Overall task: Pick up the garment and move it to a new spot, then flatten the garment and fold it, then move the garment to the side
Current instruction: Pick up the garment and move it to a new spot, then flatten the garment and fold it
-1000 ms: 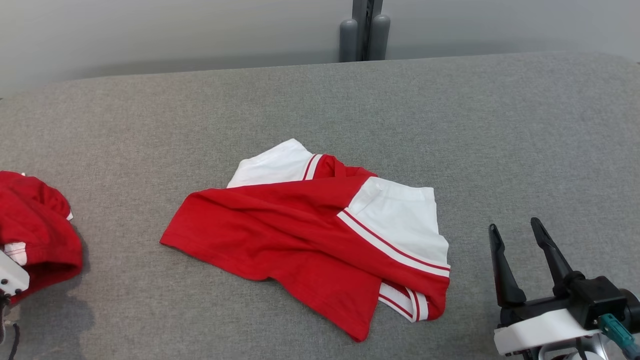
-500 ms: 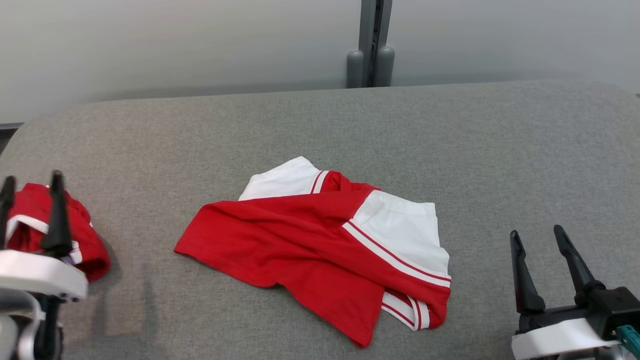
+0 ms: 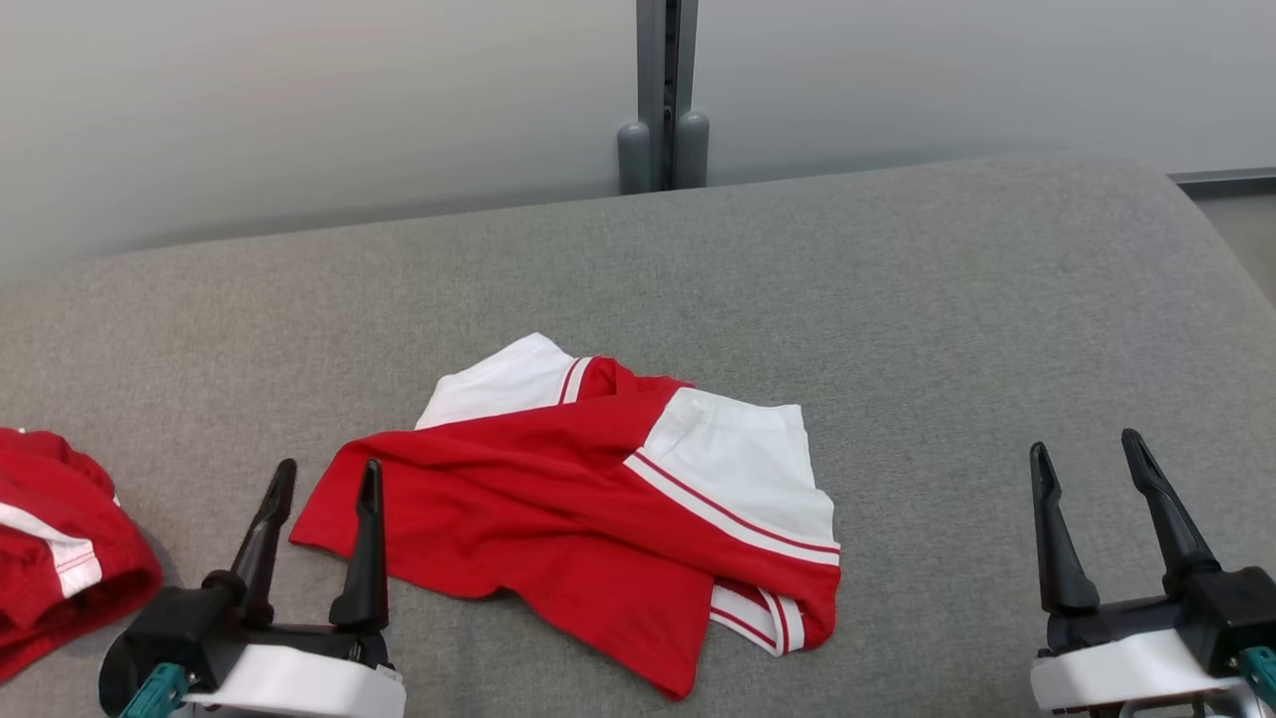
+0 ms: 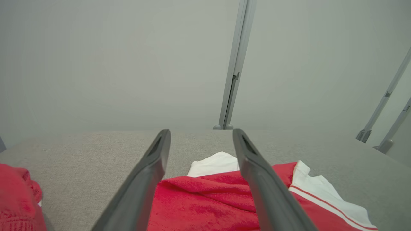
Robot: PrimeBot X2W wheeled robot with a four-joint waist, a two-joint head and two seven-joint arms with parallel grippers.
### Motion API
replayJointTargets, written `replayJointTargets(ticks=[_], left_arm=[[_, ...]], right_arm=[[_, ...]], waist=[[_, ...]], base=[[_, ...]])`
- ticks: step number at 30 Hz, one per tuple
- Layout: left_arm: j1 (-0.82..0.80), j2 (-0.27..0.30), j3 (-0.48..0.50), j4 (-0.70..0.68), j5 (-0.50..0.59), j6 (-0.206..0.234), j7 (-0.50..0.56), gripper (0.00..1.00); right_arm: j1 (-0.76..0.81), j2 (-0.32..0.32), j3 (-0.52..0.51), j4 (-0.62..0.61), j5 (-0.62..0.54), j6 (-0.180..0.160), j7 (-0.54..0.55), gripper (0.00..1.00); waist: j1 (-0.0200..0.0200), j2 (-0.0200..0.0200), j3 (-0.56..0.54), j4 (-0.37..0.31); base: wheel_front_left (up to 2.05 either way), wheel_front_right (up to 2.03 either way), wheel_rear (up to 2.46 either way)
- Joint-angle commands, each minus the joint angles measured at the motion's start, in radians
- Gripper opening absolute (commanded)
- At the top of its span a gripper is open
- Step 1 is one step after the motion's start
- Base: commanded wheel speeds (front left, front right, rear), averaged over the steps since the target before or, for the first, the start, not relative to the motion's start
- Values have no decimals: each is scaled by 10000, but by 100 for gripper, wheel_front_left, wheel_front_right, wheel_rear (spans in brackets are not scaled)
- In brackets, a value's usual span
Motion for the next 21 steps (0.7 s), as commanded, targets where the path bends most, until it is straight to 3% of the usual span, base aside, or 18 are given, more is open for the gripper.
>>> replayJointTargets(ticks=[1,11,17,21], left_arm=[[110,-233,248,85,278,-304,-62,100],[1348,-2024,2576,1819,2312,-1781,-51,100],[1503,-2600,3582,2032,3053,-2671,-51,100],[1365,-2801,3937,2081,3357,-3040,-51,100]], right_arm=[[117,-52,-50,-37,-54,-2,-50,100],[805,-58,-416,119,-166,-2,-51,100],[701,-56,-368,197,-83,-2,-50,100],[719,-56,-312,219,-48,-2,-50,100]], waist=[[0,0,-147,-134],[0,0,-790,252],[0,0,-976,520],[0,0,-1028,625]], base=[[0,0,0],[0,0,0],[0,0,0],[0,0,0]])
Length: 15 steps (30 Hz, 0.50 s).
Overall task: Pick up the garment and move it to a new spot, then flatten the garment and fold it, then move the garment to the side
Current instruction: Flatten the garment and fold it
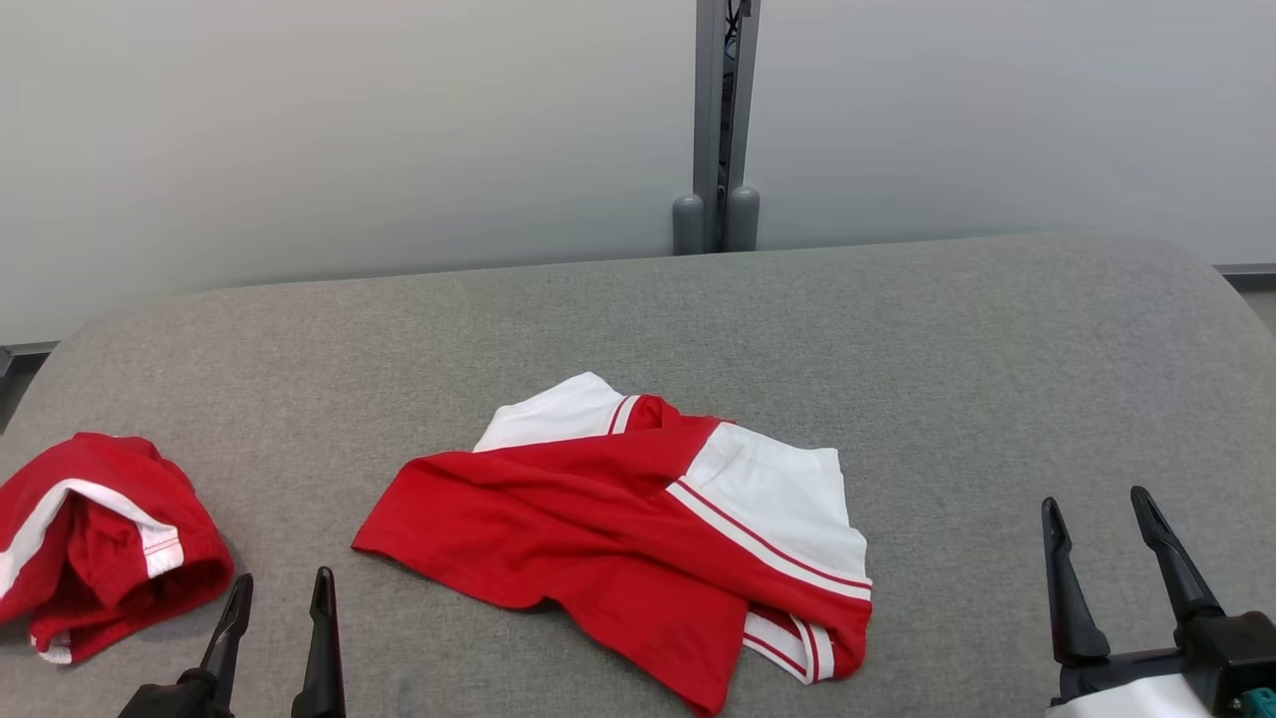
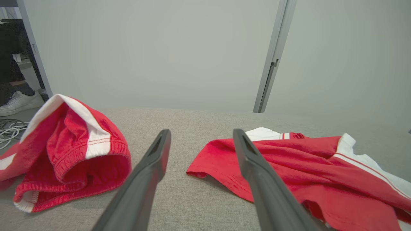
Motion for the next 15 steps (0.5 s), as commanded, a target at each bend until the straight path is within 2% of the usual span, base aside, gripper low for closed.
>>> replayJointTargets(ticks=[1,10,15], left_arm=[[-78,-47,128,27,132,-129,-21,100],[-234,-164,357,107,450,-420,-21,100],[-515,-185,-69,140,459,-523,-22,100]], right_arm=[[-16,-58,8,10,30,-2,-51,100],[32,-58,122,13,60,-2,-50,100],[-107,-61,201,42,26,-2,-51,100]], waist=[[0,-1,-29,41],[0,-1,-3,-4],[0,-1,128,-223]], base=[[0,0,0],[0,0,0],[0,0,0]])
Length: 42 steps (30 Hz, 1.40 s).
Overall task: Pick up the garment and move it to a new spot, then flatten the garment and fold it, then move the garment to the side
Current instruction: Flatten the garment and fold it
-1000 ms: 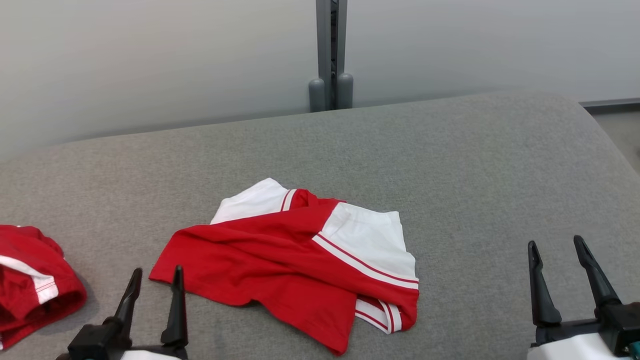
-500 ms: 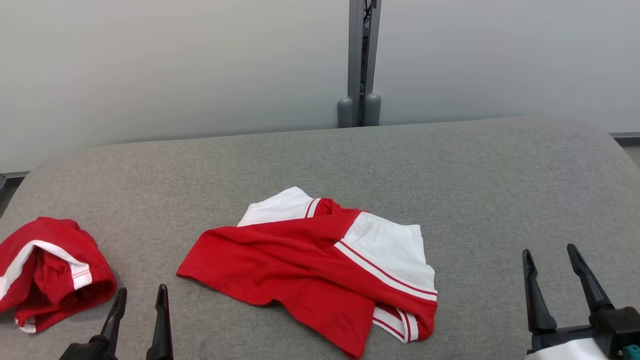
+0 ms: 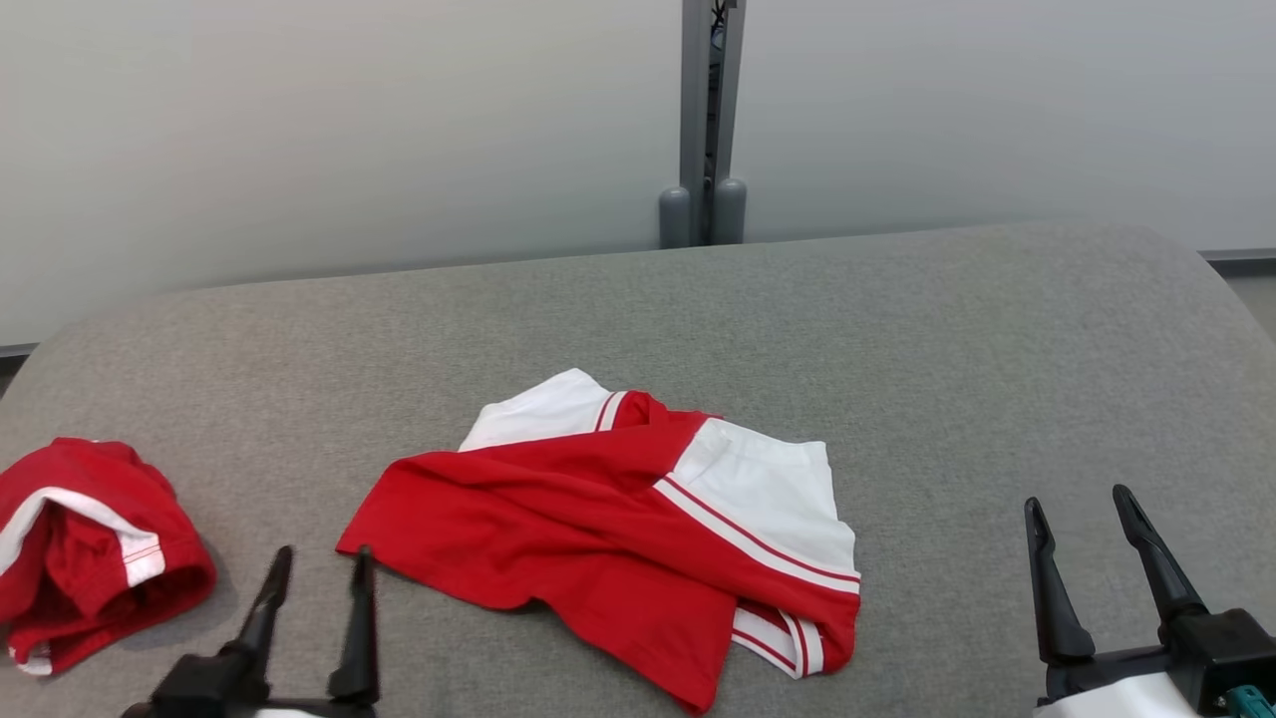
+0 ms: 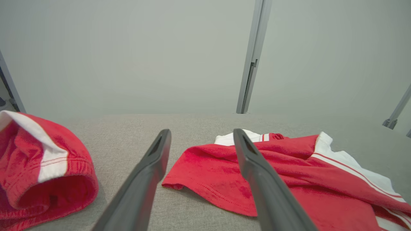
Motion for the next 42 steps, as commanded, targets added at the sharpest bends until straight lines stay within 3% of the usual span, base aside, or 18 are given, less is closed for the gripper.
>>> replayJointTargets(ticks=[1,8,12,17,27,34,36,37,38,40,42], left_arm=[[-188,4,-159,38,11,-23,-22,100],[-1658,18,-2476,1040,-389,-91,167,100],[-3215,17,-3862,1977,-834,-93,1261,100],[-4965,59,-4813,3150,-1643,-82,2669,100],[-6306,312,-5159,4669,-2981,-82,4330,100],[-6475,421,-5100,5197,-3141,-48,4197,100],[-6453,380,-5172,5339,-3250,-59,4220,62],[-6453,365,-5215,5397,-3306,-64,4250,53],[-6465,357,-5262,5452,-3340,-68,4235,51],[-6504,355,-5353,5571,-3395,-75,4214,58],[-6554,355,-5450,5701,-3409,-82,4206,49]], right_arm=[[-84,-67,-42,-7,11,-2,-50,100],[-362,-63,126,-68,30,-2,-50,100],[-604,-66,248,-6,143,-2,-50,100],[-905,-66,359,98,363,-2,-50,100],[-924,-64,418,190,581,-2,-50,100],[-1102,-64,440,196,642,-2,-50,100],[-1134,-66,448,191,630,-2,-50,100],[-1150,-64,457,194,626,-2,-51,100],[-1170,-64,474,199,623,-2,-50,100],[-1216,-66,507,219,626,-2,-51,100],[-1268,-66,524,226,646,-2,-51,100]], waist=[[0,0,69,-108],[0,0,670,-659],[0,0,1171,-1075],[0,0,1567,-1618],[0,0,1650,-2143],[0,0,1706,-2176],[0,0,1732,-2174],[0,0,1746,-2177],[0,0,1760,-2187],[0,0,1786,-2221],[0,0,1806,-2255]], base=[[0,0,0],[0,0,0],[0,0,0],[0,0,0],[0,0,0],[0,0,0],[0,0,0],[0,0,0],[0,0,0],[0,0,0],[0,0,0]])
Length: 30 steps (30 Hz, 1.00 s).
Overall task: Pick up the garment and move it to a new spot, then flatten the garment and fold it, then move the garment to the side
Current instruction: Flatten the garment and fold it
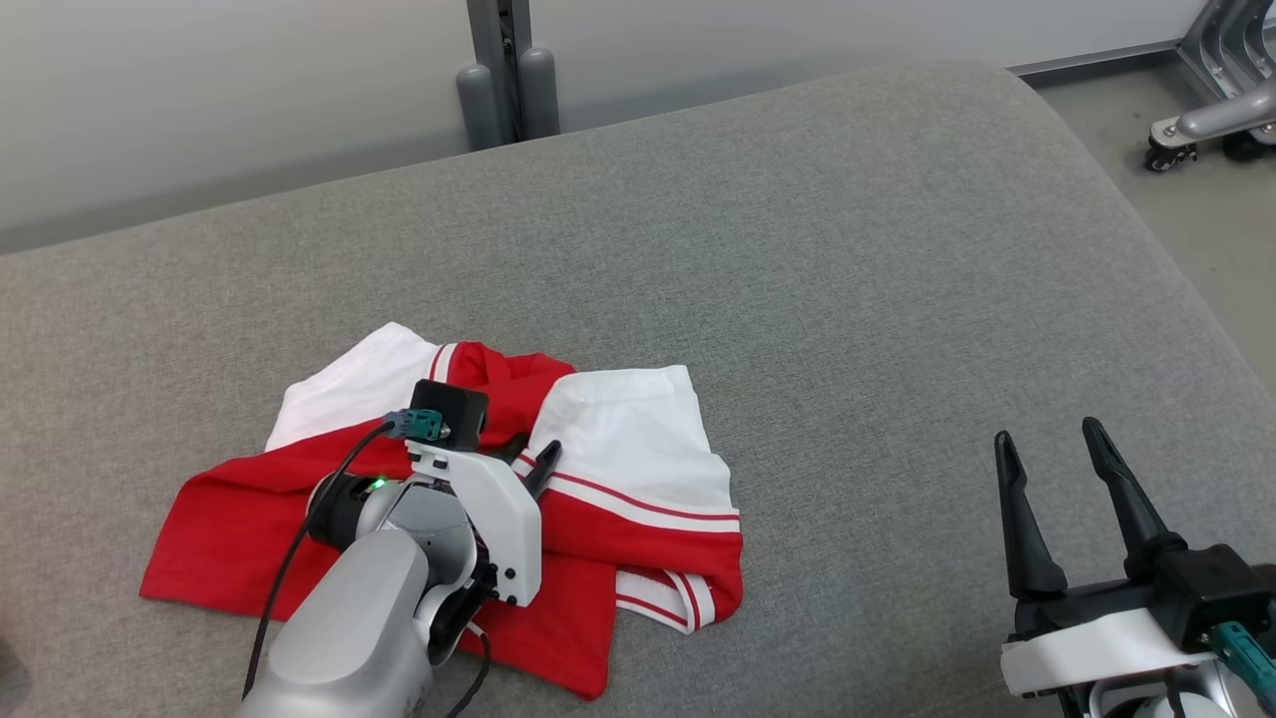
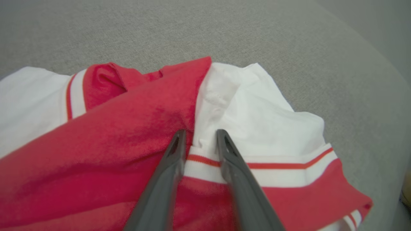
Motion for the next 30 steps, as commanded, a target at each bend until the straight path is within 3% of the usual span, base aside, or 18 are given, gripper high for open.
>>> replayJointTargets(ticks=[1,2,3,7,11,19,30], left_arm=[[-180,60,-69,95,-82,-39,3,37],[-206,57,-108,139,-125,-42,-23,6],[-225,48,-165,174,-148,-45,-32,0],[-218,74,-480,47,-418,-44,-154,0],[-384,185,-192,-400,-674,-29,-948,0],[-1619,923,882,-1265,-414,768,-2810,0],[-3898,1984,1548,-564,-53,735,-3789,0]], right_arm=[[-136,-62,11,4,48,-2,-50,100],[-116,-62,6,17,68,-2,-50,100],[-88,-60,6,26,86,-2,-50,100],[33,-62,-36,86,118,-2,-50,100],[167,-61,-143,126,123,-2,-51,100],[20,-62,-86,117,85,-2,-51,100],[-187,-62,172,224,140,-2,-50,100]], waist=[[0,0,7,-28],[0,0,2,-44],[0,0,1,-58],[0,0,-54,-85],[0,0,-174,-21],[0,0,-213,201],[0,0,-154,-170]], base=[[0,0,0],[0,0,0],[0,0,0],[0,0,0],[0,0,0],[0,0,0],[0,0,0]])
